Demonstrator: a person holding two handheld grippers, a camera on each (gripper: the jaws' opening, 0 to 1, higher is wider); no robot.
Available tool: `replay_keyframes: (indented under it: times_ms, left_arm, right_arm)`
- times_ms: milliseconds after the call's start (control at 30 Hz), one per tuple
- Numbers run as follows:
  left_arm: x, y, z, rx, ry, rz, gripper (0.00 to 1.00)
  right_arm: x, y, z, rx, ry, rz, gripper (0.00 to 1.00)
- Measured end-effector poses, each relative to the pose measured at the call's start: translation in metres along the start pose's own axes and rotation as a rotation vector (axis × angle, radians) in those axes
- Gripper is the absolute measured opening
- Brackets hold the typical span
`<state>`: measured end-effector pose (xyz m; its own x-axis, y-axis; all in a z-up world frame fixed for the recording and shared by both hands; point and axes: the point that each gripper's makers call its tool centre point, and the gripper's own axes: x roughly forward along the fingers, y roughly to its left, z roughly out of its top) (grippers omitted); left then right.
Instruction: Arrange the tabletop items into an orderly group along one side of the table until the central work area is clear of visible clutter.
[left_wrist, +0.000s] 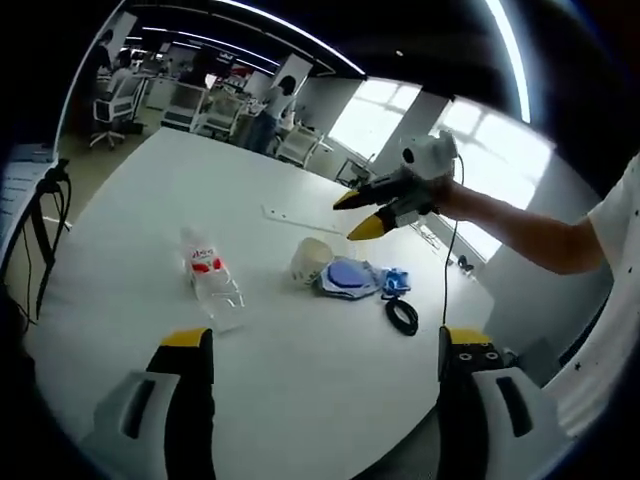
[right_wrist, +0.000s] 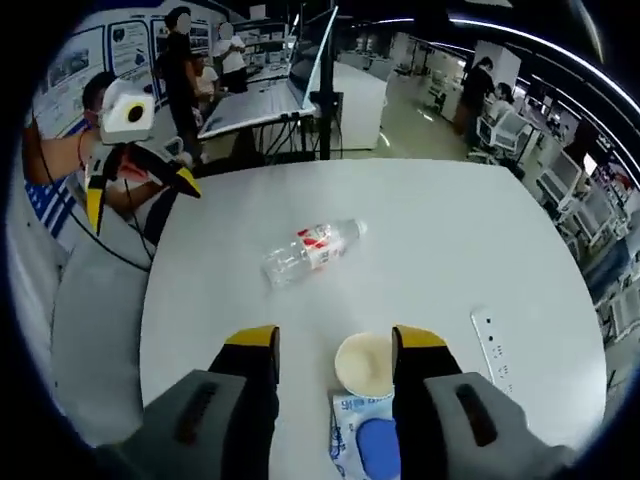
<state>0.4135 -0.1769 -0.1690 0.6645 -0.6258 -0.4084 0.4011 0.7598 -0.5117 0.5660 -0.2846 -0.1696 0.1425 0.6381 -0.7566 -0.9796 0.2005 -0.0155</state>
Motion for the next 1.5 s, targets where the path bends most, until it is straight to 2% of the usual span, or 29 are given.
replay_keyframes:
  times_ms: [367,700,800,1233,1333,1400,1500]
  left_arm:
    - [-0.003,0.001,0.005,0.007,-0.008,-0.023,0.96]
    - [-0.008,0.011,0.009,0.003,-0.022,-0.02,0.96]
    - [-0.008,0.014,0.01,0.005,-0.024,-0.017,0.96]
    - [-0.007,0.025,0.012,-0.014,-0.046,-0.009,0.96]
    - [-0.006,0.027,0.013,-0.015,-0.05,-0.006,0.96]
    - [-0.006,0.03,0.013,-0.017,-0.052,-0.004,0.96]
    - [-0.006,0.035,0.012,-0.024,-0.056,0.001,0.95]
  right_arm:
    - [0.021,0.011,0.038,0.146,-0.088,0.051,0.45]
    - [0.042,0.012,0.055,0.219,-0.11,0.081,0.46]
    - [0.048,0.015,0.062,0.275,-0.124,0.102,0.46]
    - [0.085,-0.005,0.078,0.406,-0.132,0.154,0.45]
    - [0.096,-0.01,0.079,0.459,-0.132,0.17,0.47]
    - [0.105,-0.011,0.08,0.487,-0.126,0.192,0.51]
    - [0.117,-0.015,0.076,0.518,-0.094,0.206,0.49]
